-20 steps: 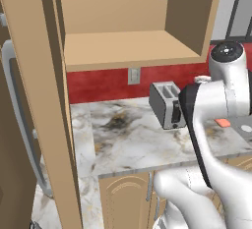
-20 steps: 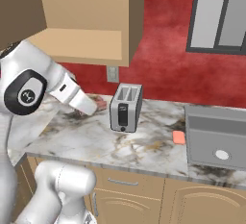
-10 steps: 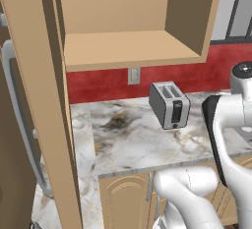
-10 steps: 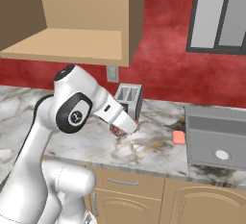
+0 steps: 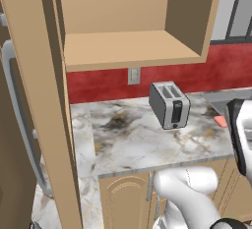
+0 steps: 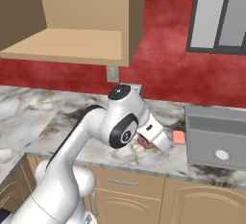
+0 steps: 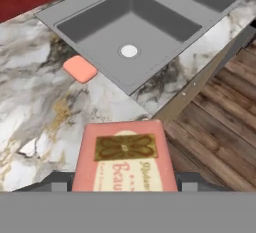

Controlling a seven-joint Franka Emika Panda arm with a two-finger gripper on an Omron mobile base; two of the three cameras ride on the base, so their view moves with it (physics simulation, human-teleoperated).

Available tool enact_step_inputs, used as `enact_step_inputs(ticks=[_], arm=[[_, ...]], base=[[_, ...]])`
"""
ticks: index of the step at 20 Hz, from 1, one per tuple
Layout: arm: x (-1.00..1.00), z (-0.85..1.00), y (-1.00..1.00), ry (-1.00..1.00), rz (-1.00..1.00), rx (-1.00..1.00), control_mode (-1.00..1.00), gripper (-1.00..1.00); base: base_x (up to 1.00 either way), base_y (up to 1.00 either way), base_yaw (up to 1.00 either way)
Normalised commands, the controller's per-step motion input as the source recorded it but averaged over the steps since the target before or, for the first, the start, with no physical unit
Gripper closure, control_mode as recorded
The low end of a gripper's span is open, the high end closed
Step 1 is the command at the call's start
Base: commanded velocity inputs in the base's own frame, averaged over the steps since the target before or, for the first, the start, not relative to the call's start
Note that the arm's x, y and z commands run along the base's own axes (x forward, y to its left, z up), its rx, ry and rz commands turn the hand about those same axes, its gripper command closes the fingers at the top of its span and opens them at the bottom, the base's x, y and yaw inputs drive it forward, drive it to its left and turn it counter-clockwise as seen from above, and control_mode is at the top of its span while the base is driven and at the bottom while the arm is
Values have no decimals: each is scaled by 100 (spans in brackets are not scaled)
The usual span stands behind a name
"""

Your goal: Locate and retrieve the bar soap and bar soap from the cabinet. Place them next to the sink.

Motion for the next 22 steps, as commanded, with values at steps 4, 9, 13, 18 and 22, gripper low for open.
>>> enact_step_inputs(ticks=[4,9,13,18,22], arm=[[58,-42,-47,4,2,12,-100,100],[50,-35,-40,13,7,5,-100,100],[40,-37,-23,17,5,0,-100,100],[29,-28,-8,5,6,8,-100,100],[23,-31,-1,0,6,13,-100,100]], base=[[0,0,0],[0,0,0],[0,0,0],[0,0,0],[0,0,0]])
